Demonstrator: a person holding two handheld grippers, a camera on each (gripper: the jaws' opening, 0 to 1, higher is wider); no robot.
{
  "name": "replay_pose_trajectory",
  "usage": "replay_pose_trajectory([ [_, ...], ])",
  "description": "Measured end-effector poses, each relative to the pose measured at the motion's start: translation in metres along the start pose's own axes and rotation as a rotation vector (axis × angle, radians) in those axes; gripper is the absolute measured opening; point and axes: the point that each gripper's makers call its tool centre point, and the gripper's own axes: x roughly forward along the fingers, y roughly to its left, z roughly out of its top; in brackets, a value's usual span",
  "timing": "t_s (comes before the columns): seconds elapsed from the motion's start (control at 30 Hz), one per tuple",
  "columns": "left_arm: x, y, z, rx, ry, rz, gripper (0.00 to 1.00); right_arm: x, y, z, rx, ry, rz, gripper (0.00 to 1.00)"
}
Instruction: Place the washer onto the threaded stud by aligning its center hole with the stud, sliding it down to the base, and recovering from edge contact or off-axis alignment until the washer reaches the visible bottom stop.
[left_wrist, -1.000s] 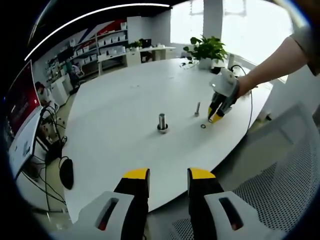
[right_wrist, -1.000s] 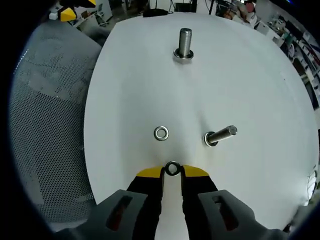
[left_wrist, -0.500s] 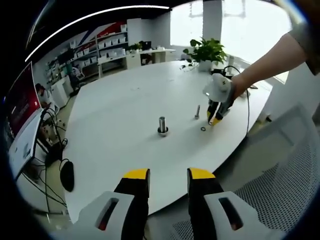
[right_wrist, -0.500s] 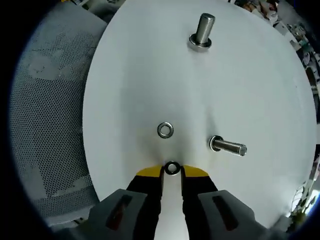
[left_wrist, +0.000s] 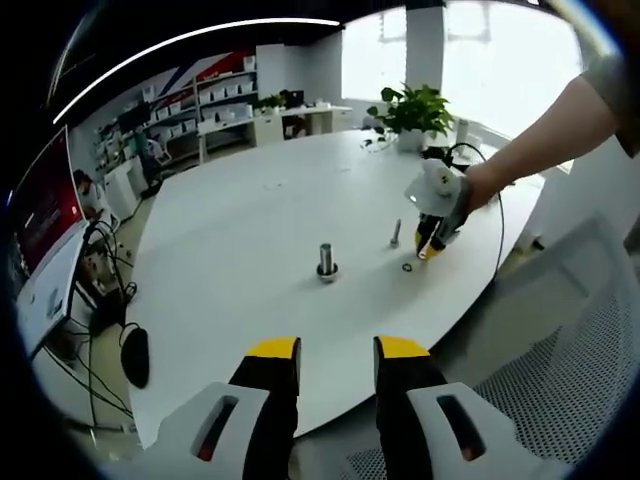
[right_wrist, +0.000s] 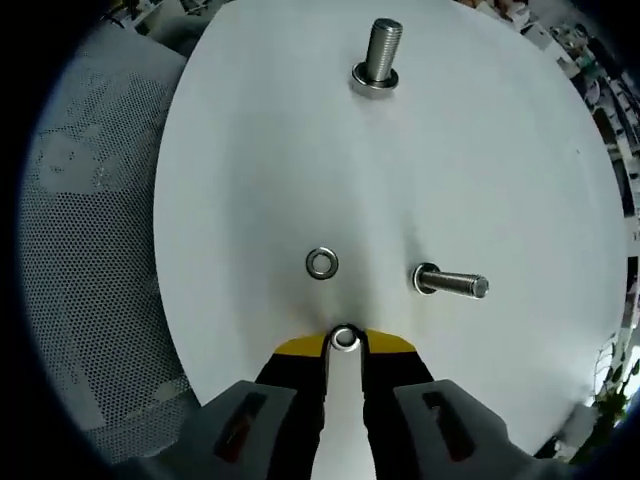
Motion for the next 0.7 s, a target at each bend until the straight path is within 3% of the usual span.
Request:
replay_pose_trajectory([
  [0.3,-0.0002,0.0006,-0.0025,-0.006,0.009,0.007,0.27,0.0005,-0.0027,0.0001,0.106,-0.080,-0.031,0.14],
  [0.57,0.0005,-0.0032,-0.0048,0.006,0.022,-0.007,0.27,-0.0012,-0.0010,0.0010,0.099,-0.114,-0.104,0.14],
  [0.7,-0.0020,0.0002,0.0010,-0.007,-0.013,0.000,0.27,-0.0021,-0.0002,-0.0008,0.110,-0.138,-0.128,0.14],
])
